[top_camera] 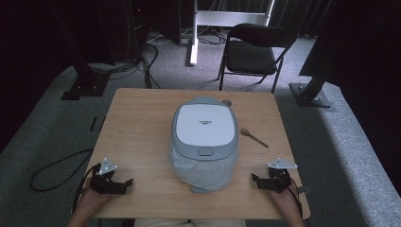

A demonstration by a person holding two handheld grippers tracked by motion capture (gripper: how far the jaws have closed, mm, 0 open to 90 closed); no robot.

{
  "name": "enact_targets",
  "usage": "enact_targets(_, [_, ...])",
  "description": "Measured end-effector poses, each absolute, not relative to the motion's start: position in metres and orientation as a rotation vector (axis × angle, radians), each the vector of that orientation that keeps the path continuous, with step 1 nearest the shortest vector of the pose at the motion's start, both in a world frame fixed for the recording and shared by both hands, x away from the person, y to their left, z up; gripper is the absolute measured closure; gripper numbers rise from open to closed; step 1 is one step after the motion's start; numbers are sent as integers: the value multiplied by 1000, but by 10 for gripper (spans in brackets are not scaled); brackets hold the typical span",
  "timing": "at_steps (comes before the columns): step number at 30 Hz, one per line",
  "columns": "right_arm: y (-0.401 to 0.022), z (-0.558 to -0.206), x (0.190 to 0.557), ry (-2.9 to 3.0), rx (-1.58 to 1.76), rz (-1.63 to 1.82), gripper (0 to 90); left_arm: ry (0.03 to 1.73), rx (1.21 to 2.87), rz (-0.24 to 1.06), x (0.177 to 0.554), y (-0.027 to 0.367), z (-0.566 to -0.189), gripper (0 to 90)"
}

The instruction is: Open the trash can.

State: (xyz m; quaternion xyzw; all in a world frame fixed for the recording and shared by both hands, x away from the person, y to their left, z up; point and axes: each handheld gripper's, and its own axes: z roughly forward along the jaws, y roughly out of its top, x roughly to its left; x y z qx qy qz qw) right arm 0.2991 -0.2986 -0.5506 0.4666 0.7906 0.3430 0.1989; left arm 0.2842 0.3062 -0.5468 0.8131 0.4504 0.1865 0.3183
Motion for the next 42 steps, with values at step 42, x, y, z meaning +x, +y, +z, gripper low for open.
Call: enact_targets(42, [-303,-551,293,2188,1336,948,129,1058,2111,390,280,282,-509,70])
